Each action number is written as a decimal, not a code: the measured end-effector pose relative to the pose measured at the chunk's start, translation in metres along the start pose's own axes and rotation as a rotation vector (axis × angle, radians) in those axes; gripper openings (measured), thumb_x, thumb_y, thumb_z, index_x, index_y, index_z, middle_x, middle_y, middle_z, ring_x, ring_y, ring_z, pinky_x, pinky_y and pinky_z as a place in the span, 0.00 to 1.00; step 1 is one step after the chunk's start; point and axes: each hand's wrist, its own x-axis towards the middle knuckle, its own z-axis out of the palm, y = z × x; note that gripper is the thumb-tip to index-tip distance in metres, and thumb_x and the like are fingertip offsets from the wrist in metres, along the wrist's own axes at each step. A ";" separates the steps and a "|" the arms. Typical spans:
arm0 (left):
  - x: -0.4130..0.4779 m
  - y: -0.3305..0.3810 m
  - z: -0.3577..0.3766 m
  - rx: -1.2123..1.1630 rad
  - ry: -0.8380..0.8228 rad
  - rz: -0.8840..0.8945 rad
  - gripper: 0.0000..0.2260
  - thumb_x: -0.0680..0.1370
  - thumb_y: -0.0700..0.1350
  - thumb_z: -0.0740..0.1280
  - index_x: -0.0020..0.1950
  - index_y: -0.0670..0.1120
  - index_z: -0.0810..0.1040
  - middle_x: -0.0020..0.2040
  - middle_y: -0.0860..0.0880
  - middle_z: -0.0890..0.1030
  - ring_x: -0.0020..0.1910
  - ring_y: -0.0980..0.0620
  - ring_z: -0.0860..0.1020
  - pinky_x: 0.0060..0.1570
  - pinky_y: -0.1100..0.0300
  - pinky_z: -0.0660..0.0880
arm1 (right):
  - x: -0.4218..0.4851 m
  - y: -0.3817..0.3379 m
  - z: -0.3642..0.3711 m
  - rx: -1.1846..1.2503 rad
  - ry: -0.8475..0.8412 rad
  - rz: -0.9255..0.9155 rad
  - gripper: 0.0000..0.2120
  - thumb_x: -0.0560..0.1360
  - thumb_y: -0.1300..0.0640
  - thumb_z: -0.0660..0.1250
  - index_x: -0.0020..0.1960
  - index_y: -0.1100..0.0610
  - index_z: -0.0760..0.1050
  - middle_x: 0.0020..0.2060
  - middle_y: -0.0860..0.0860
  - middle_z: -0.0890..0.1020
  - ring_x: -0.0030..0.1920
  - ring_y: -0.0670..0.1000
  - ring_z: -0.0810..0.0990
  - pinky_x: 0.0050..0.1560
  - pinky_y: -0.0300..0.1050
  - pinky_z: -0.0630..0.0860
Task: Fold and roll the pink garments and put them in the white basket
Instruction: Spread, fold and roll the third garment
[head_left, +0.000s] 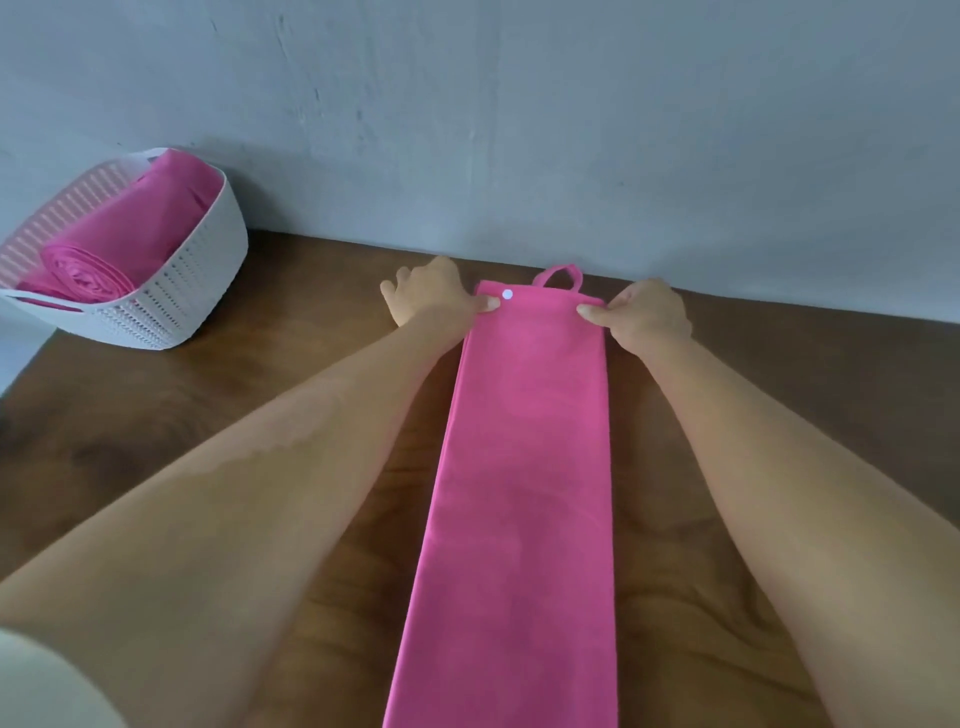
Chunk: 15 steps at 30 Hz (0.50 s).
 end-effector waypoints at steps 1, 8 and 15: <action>0.005 0.002 0.000 0.006 0.006 0.000 0.28 0.68 0.73 0.71 0.46 0.49 0.81 0.49 0.48 0.82 0.61 0.45 0.74 0.61 0.49 0.64 | 0.007 -0.001 0.001 0.011 0.006 -0.003 0.23 0.67 0.33 0.76 0.40 0.54 0.82 0.42 0.53 0.85 0.49 0.57 0.83 0.54 0.54 0.80; 0.023 0.013 0.002 0.024 0.045 -0.021 0.28 0.67 0.73 0.71 0.45 0.49 0.75 0.47 0.48 0.80 0.59 0.45 0.75 0.60 0.50 0.65 | 0.035 -0.006 0.008 -0.018 0.058 0.047 0.30 0.66 0.29 0.73 0.49 0.55 0.81 0.47 0.54 0.83 0.54 0.59 0.82 0.55 0.51 0.77; 0.013 0.021 -0.001 0.116 0.051 -0.032 0.28 0.73 0.73 0.67 0.51 0.48 0.74 0.54 0.45 0.81 0.62 0.43 0.75 0.59 0.50 0.67 | 0.029 -0.009 0.013 -0.074 0.134 0.045 0.30 0.73 0.30 0.66 0.57 0.55 0.77 0.58 0.56 0.81 0.65 0.60 0.75 0.61 0.54 0.69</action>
